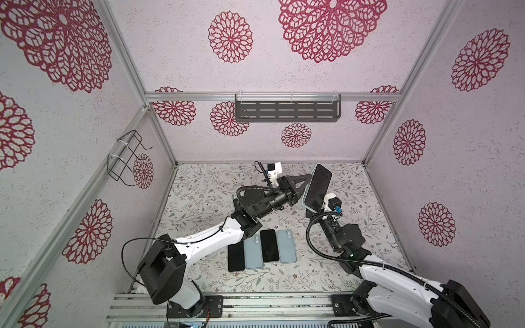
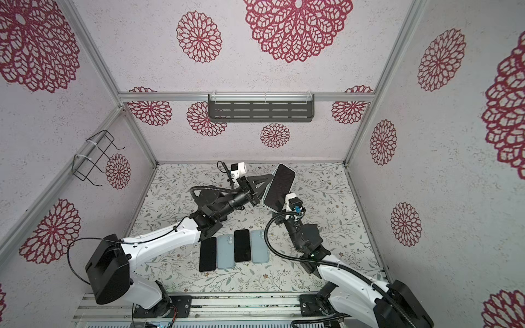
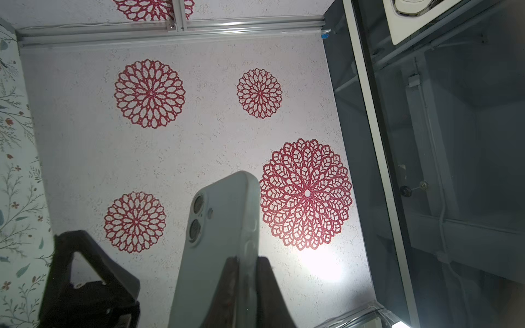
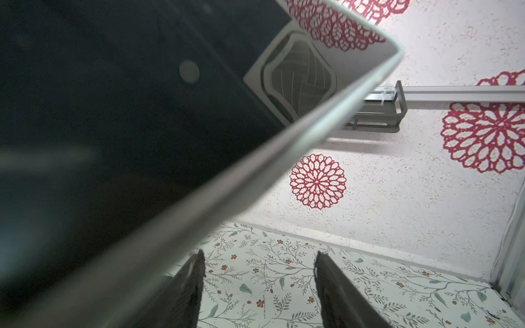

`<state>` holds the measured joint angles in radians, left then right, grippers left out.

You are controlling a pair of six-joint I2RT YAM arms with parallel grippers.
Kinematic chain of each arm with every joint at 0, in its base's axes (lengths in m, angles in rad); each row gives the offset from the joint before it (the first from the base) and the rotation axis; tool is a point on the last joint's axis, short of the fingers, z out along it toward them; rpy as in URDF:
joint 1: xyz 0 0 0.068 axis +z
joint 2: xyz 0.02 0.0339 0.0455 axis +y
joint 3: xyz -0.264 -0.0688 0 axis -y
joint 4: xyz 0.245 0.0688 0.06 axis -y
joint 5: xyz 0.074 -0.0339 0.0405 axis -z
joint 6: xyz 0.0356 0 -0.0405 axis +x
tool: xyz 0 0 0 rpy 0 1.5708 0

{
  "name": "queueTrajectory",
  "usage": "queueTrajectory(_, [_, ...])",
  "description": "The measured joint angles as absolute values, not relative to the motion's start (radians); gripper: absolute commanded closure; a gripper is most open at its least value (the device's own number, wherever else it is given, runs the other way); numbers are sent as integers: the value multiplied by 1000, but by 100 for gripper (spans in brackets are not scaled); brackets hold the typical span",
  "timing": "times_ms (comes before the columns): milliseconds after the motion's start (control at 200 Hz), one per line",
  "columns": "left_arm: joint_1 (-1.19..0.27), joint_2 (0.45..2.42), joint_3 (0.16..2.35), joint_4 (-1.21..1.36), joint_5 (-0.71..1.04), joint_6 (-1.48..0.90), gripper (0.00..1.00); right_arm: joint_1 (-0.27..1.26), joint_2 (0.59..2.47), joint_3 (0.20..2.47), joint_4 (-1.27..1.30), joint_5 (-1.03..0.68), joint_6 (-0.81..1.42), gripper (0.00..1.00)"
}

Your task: Take the phone out of the phone case

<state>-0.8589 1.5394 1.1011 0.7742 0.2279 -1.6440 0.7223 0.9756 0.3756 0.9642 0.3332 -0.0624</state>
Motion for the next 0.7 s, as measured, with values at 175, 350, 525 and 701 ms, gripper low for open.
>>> queueTrajectory(175, [-847,1513,1075,797,239,-1631,100,722,855,317,883,228,-20,33])
queueTrajectory(350, [-819,1459,1046,831,244,-1588,100,717,701,279,794,38,88,32])
queueTrajectory(525, [-811,1433,1044,876,239,-1552,100,716,670,280,820,-141,227,32])
queueTrajectory(701, [-811,1433,1016,910,234,-1549,100,715,736,312,904,-261,353,32])
